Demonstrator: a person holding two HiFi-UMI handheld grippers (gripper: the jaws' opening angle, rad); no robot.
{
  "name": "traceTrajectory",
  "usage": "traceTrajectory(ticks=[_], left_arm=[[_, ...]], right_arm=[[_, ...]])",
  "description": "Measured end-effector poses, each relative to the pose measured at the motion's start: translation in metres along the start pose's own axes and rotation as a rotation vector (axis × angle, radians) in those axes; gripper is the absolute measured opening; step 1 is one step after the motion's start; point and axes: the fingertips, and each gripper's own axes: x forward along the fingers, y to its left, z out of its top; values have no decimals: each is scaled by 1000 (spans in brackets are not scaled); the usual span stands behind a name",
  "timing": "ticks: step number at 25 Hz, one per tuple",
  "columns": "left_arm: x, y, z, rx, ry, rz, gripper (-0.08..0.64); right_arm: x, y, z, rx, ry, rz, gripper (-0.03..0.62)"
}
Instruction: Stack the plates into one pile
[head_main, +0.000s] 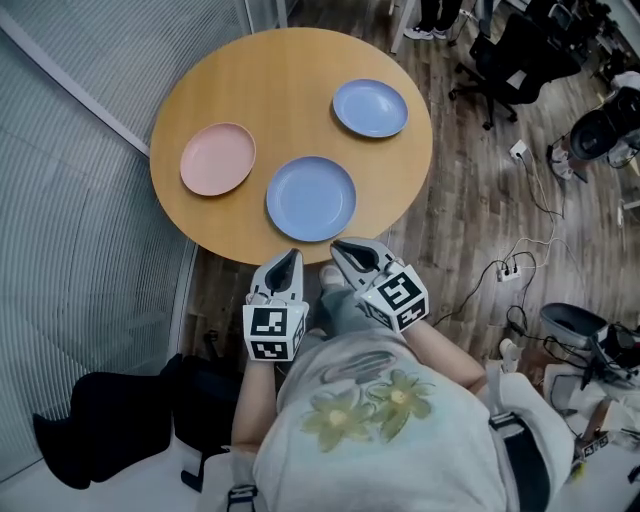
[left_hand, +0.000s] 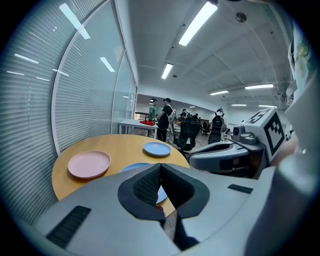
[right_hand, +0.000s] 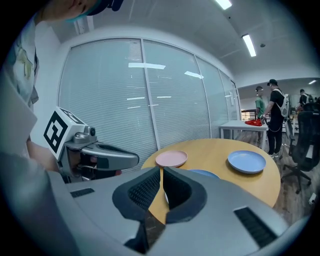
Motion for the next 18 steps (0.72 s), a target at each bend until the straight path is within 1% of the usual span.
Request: traceTrajectory(ticks=[4,9,18], left_arm=[[30,22,12,-16,15,35,17],[62,36,36,-40,22,67,17],[91,69,38,-82,53,148,17]], right_arm=[[20,-30,10,8,7,18,48],[38,-66,27,18,7,39,48],[78,-95,32,10,26,110,48]])
